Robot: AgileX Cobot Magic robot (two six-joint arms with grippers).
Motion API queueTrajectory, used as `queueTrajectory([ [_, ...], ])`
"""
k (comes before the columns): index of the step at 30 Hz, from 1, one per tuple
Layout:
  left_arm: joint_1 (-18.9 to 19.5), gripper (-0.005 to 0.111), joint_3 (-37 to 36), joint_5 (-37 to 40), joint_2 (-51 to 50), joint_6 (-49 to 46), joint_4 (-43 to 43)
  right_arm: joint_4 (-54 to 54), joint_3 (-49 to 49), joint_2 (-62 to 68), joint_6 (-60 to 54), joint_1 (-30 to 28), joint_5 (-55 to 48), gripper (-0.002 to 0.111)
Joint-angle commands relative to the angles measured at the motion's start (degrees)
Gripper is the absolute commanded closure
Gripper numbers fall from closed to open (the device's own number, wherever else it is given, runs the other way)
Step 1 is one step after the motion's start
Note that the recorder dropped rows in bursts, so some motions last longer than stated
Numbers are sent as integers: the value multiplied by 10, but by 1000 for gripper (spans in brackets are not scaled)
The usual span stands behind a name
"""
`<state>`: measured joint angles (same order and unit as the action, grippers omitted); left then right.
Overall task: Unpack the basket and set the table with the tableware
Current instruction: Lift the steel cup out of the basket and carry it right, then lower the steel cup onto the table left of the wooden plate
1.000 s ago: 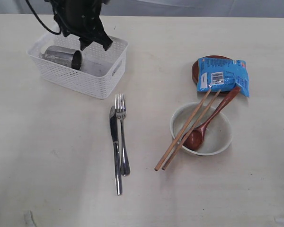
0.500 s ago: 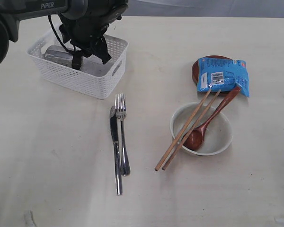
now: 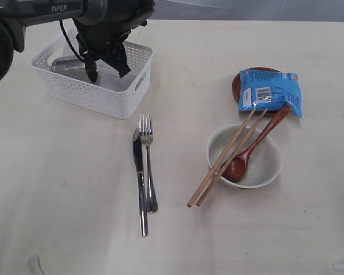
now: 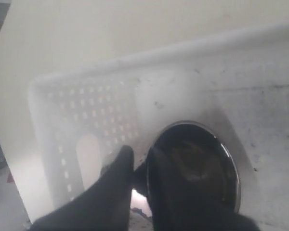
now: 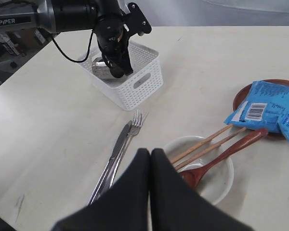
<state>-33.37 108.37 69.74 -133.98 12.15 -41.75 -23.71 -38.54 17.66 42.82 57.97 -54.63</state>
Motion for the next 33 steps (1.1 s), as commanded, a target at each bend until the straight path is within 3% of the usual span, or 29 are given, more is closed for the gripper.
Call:
queueTrajectory([
  [1,-1,107,0,2,7,-6,34,-1,1,-3,-9,3,-3,109],
  [16,-2,107,0,-2,124,-8,71,-1,1,-3,-9,3,-3,109],
  [21,-2,107,0,-132,187,21,206,-1,1,-3,-9,3,-3,109],
  [25,-8,107,0,-236,187,-35,397,-1,1,-3,-7,3,-3,109],
  [33,-61,107,0,-278,103,-55,411,-1,1,-3,-7,3,-3,109],
])
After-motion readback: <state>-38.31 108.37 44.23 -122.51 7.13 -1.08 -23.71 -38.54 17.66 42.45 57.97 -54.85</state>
